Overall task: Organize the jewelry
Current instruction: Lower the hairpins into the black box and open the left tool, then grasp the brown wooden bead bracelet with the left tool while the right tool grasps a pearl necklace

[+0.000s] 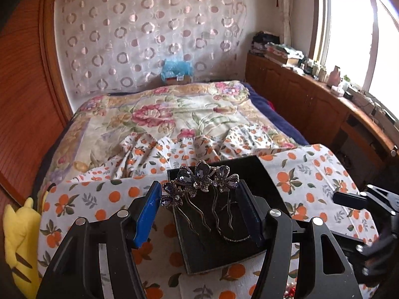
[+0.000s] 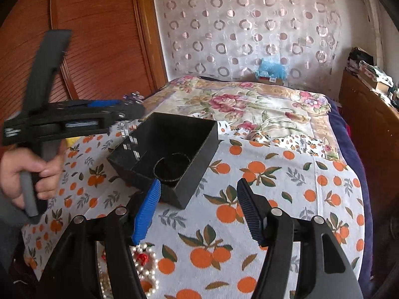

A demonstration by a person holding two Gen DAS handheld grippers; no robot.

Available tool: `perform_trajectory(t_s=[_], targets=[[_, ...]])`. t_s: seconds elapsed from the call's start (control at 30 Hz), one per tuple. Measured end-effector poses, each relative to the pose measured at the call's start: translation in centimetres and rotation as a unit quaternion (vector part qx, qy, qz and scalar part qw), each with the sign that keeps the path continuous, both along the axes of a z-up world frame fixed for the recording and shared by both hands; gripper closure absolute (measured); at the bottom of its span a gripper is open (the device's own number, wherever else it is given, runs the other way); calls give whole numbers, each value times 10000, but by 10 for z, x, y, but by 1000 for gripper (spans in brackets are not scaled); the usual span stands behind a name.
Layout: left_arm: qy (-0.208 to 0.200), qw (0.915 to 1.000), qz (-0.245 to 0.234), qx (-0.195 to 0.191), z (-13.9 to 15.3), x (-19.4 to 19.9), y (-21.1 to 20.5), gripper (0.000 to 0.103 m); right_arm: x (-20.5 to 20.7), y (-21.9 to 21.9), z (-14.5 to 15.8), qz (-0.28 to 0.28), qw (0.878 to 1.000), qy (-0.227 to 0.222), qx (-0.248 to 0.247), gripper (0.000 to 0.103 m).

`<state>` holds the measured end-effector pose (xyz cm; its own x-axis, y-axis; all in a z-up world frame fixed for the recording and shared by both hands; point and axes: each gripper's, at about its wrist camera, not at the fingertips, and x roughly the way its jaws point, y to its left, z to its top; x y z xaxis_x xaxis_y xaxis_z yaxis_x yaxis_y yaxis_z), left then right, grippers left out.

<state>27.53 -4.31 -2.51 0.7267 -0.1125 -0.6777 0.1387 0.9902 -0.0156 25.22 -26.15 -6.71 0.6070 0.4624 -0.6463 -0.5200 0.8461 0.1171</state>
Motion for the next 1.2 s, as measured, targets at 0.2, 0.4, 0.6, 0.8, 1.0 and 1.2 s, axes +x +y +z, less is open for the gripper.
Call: perform_trajectory(t_s=[0.2, 0.4, 0.6, 0.8, 1.0, 1.2], targets=[[258, 9992, -48, 317, -20, 7, -14, 43, -8, -2, -7, -30, 10000, 48, -23, 37], [146, 9992, -78, 354, -18, -7, -14, 29, -21, -3, -12, -81, 10000, 33, -38, 37], [36, 9995, -313, 63, -12, -49, -6, 29, -48, -1, -16, 48, 9999, -39, -146, 37], [-50, 9987, -508, 22, -11, -92, 1, 29, -71, 4, -28, 206, 9993, 86, -290, 52], [17, 9983, -581, -70, -21, -132, 15, 29, -83, 5, -51, 260, 9973, 414, -541, 65], [85, 9994, -317, -78, -35, -162, 35, 29, -92, 12, -54, 431, 9958, 541, -594, 66]])
